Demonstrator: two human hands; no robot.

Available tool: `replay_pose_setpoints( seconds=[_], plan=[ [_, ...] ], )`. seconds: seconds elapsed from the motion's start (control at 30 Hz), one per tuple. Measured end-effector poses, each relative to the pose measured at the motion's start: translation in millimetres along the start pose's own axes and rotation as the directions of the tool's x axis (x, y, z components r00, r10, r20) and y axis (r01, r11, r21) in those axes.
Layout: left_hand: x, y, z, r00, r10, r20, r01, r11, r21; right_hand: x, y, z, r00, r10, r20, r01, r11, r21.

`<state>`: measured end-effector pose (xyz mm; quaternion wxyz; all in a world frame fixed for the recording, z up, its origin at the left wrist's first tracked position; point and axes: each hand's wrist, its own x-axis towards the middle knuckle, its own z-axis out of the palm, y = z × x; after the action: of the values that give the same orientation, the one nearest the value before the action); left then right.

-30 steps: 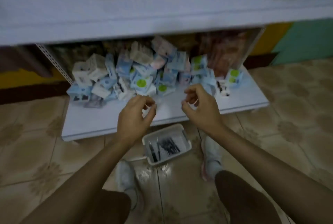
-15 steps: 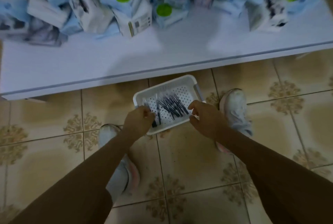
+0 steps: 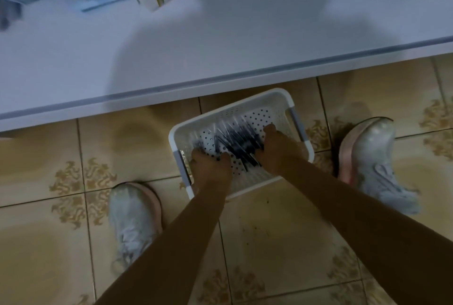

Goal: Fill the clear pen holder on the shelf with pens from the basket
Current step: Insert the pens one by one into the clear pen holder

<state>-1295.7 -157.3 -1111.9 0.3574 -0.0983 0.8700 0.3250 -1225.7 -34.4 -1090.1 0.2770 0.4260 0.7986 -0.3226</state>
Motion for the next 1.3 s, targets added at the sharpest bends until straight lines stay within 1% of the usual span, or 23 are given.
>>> replay_pose_setpoints(
  seconds=[0.07, 0.13, 0.23, 0.3, 0.33, 0.37, 0.4, 0.47, 0.5, 0.57, 0.63, 0.73, 0.87, 0.97, 1.03, 1.17, 1.3],
  plan=[
    [-0.9, -1.6, 7.4, 1.000, 0.003, -0.031, -0.004, 1.000, -0.028, 7.4, -0.2, 6.9, 0.999, 0.038, 0.014, -0.038, 0.999, 0.037],
    [-3.6, -5.0, 14.7, 0.998, 0.051, -0.023, -0.051, 0.999, 0.003, 11.7, -2.2, 13.0, 0.999, 0.045, 0.012, -0.046, 0.997, 0.066],
    [0.1, -7.5, 21.5, 0.997, 0.077, 0.023, -0.079, 0.992, 0.100, 13.0, -8.0, 20.0, 0.999, -0.010, 0.034, 0.007, 0.996, 0.093],
    [9.5, -9.2, 19.4, 0.996, 0.080, 0.032, -0.083, 0.990, 0.111, 11.6, -8.5, 22.1, 0.995, -0.075, 0.059, 0.069, 0.993, 0.100],
    [14.1, -10.8, 17.1, 0.995, 0.093, 0.045, -0.098, 0.987, 0.127, 10.9, -7.0, 21.4, 0.992, -0.106, 0.062, 0.102, 0.993, 0.065],
    [17.9, -13.1, 14.4, 0.992, 0.110, 0.067, -0.119, 0.981, 0.152, 10.9, -5.1, 19.2, 0.990, -0.131, 0.059, 0.132, 0.991, -0.011],
    [19.5, -14.7, 11.6, 0.987, 0.131, 0.093, -0.145, 0.974, 0.175, 11.3, -3.2, 16.5, 0.986, -0.156, 0.052, 0.161, 0.979, -0.123],
    [19.7, -17.9, 6.6, 0.976, 0.171, 0.131, -0.196, 0.958, 0.208, 13.0, -1.4, 11.2, 0.977, -0.209, 0.047, 0.211, 0.908, -0.362],
    [19.4, -19.8, 6.0, 0.972, 0.185, 0.145, -0.214, 0.953, 0.217, 14.3, -2.1, 10.3, 0.971, -0.233, 0.054, 0.232, 0.868, -0.439],
    [15.3, -19.3, 5.7, 0.965, 0.207, 0.164, -0.242, 0.942, 0.235, 16.9, -4.9, 11.9, 0.961, -0.267, 0.075, 0.267, 0.819, -0.508],
    [12.6, -16.3, 6.9, 0.965, 0.201, 0.170, -0.238, 0.942, 0.238, 19.8, -7.0, 13.9, 0.953, -0.295, 0.068, 0.284, 0.788, -0.546],
    [9.7, -13.8, 12.4, 0.983, 0.154, 0.102, -0.171, 0.966, 0.193, 19.0, -10.6, 14.8, 0.929, -0.363, 0.074, 0.332, 0.728, -0.600],
    [9.0, -7.6, 24.2, 0.998, 0.049, -0.032, -0.043, 0.984, 0.173, 12.6, -23.4, 21.4, 0.921, -0.368, 0.125, 0.380, 0.784, -0.492],
    [14.2, -6.2, 30.5, 0.996, -0.016, -0.085, 0.024, 0.996, 0.090, 12.6, -29.1, 25.9, 0.934, -0.332, 0.129, 0.356, 0.871, -0.340],
    [15.4, -7.1, 29.4, 0.993, -0.040, -0.113, 0.048, 0.997, 0.068, 13.5, -29.3, 26.9, 0.944, -0.303, 0.133, 0.327, 0.915, -0.234],
    [14.4, -9.6, 21.8, 0.994, -0.051, -0.095, 0.054, 0.998, 0.030, 12.7, -33.0, 29.2, 0.940, -0.304, 0.157, 0.325, 0.937, -0.130],
    [14.2, -10.0, 17.9, 0.997, -0.053, -0.054, 0.054, 0.998, 0.015, 9.1, -32.2, 28.9, 0.940, -0.289, 0.180, 0.312, 0.943, -0.115]
  ],
)
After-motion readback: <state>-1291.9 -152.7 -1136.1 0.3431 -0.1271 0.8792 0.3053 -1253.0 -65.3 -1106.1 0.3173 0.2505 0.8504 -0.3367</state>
